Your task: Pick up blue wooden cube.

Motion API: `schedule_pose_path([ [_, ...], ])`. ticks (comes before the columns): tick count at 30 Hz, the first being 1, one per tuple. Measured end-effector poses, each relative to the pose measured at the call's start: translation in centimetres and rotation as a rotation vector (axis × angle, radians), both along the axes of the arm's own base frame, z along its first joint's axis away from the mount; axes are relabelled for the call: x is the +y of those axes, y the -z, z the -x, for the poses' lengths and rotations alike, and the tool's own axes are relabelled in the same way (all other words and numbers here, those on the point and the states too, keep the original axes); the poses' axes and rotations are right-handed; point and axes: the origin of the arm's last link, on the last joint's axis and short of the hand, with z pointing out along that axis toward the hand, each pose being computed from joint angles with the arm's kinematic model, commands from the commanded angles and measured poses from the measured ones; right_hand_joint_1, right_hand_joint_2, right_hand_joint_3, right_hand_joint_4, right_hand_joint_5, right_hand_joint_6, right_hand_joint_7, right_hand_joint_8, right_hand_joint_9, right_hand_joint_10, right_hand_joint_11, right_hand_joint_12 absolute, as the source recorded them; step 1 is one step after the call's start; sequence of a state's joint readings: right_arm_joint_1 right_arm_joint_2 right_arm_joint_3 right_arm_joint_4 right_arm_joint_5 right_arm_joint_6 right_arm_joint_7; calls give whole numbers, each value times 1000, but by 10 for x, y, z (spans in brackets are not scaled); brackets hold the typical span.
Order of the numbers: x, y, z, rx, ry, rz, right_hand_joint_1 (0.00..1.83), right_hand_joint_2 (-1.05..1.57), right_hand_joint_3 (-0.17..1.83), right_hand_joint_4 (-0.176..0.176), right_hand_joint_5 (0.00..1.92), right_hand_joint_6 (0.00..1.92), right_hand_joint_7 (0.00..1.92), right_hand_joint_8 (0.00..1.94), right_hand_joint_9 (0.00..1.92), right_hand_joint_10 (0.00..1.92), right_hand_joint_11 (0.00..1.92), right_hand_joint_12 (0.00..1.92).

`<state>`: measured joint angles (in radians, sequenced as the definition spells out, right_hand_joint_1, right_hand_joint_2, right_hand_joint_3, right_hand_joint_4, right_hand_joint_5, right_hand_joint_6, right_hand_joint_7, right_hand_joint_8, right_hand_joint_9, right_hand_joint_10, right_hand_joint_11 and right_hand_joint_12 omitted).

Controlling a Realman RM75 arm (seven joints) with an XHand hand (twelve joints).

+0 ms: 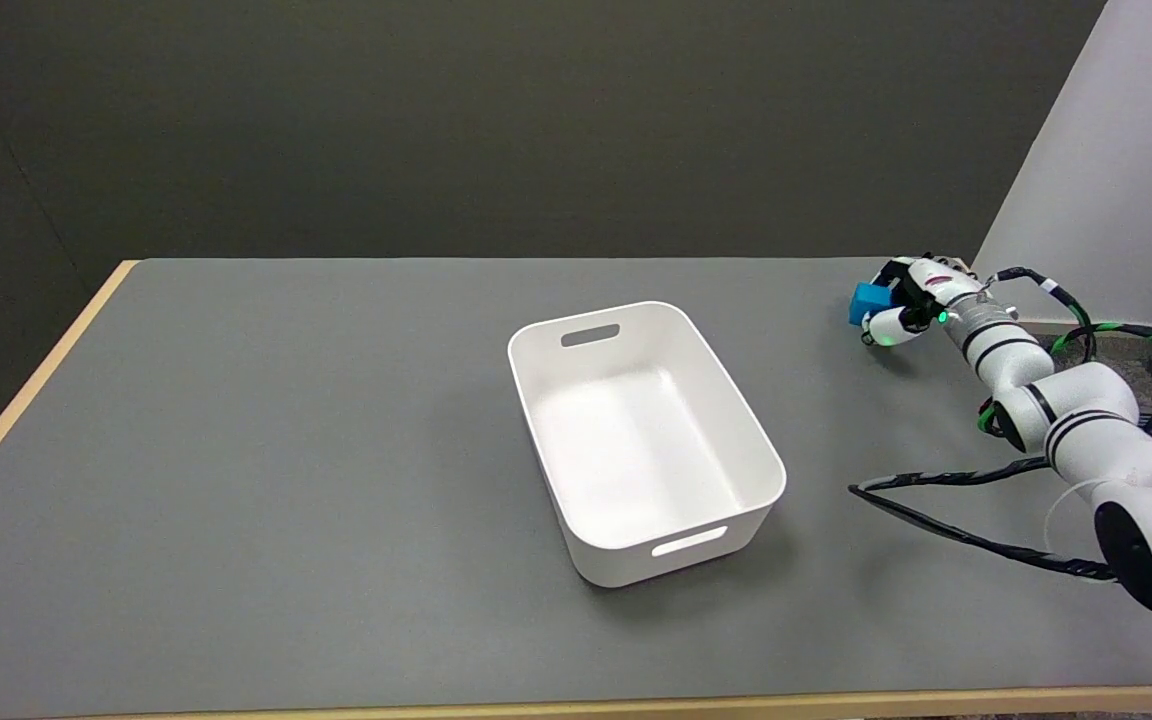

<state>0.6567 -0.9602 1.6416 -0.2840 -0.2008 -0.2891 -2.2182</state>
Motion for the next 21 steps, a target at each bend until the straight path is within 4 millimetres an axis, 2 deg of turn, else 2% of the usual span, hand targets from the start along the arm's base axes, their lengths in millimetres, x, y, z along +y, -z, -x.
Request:
schedule_pose_path([
  [2,0,1,0,1,-4,-5,1303,1107,315,23,347,1189,698,1490,671,1303,535,1896],
  [3,0,2,0,1,-4,-7,1269,1142,274,-22,386,1302,684,1509,673,1334,537,1919],
  [4,-1,2,0,1,-7,-9,1189,1236,163,-118,488,1487,641,1562,690,1344,533,1920],
  [5,-1,3,0,2,-10,-12,1141,1292,97,-176,551,1599,615,1594,700,1358,533,1921],
  [9,-3,6,-1,5,-21,-24,1144,1268,137,-170,562,1596,627,1594,717,1460,524,1921],
  [11,-3,7,-2,7,-27,-30,1130,1261,125,-87,499,1617,749,1508,714,1449,542,1921],
  [12,-4,8,-2,8,-30,-33,1128,1251,145,-80,497,1618,756,1507,714,1465,534,1921],
  [21,-6,12,-4,15,-52,-54,1125,1204,238,-67,513,1624,756,1516,716,1548,508,1921],
])
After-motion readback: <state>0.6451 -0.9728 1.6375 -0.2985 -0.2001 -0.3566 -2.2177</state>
